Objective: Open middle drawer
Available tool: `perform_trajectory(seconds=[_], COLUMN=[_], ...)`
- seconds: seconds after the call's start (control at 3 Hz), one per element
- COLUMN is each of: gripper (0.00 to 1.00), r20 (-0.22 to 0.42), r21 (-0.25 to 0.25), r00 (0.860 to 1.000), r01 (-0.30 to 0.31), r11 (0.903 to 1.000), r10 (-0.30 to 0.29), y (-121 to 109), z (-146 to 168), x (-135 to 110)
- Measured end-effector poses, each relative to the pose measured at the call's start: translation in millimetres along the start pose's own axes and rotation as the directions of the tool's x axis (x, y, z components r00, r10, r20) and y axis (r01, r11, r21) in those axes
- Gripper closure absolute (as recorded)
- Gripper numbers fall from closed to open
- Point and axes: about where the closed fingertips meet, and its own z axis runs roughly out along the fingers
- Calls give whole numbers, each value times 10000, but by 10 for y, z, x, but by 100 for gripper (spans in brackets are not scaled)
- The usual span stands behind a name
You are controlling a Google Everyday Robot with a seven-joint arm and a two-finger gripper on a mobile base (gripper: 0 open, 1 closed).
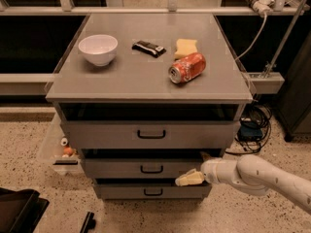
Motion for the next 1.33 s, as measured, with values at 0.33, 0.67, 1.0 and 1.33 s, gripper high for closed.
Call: perform_trajectory(seconds=[0.33,0.67,1.0,1.33], gripper=[0,0,0,0], r20=[342,342,-262,-1089], r21=[-267,-267,-597,-891], r00=[9982,9982,9991,9937], r01=[509,509,327,163], r11=[9983,9983,9977,9959], r10=[-499,-500,-343,-261], y=[42,42,41,-36], z=[266,267,318,334], x=[-234,-234,-81,97])
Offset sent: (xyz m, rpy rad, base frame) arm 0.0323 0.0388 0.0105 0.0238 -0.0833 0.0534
